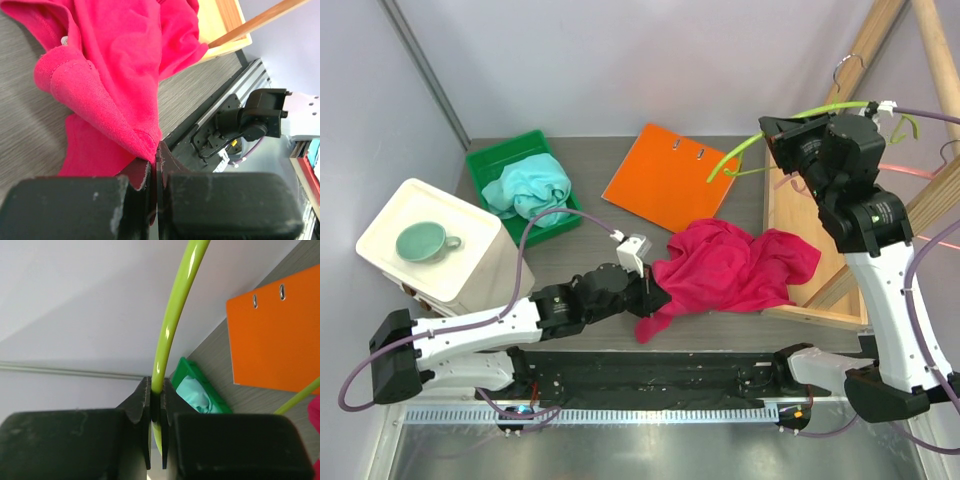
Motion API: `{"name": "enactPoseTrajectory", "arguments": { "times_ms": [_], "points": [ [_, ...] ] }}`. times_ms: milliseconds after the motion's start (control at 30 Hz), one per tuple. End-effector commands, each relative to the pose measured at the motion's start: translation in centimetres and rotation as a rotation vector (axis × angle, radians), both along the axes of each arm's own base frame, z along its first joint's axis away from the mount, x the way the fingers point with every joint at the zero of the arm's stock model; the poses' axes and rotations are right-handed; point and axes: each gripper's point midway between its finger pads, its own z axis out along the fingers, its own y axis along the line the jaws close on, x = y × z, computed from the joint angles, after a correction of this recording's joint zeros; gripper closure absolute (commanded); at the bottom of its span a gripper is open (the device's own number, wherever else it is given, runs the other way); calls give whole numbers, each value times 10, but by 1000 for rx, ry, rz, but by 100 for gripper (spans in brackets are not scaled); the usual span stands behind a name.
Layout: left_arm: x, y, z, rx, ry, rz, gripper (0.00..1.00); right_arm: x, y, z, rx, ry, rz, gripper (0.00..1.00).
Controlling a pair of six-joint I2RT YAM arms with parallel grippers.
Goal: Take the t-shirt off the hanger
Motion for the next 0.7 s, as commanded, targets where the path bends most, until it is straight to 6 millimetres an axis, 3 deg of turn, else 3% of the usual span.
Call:
{"name": "enactPoseTrajectory", "arguments": {
  "times_ms": [0,300,667],
  "points": [
    [1,-9,24,-36,-26,14,100,-4,-26,56,-1,-174,-166,99],
    [0,-8,27,-24,-34,17,100,-1,-60,73,38,-211,-380,99],
    [-6,15,35,-30,-42,50,100,13,-88,67,115,-206,-591,99]
  ]
}}
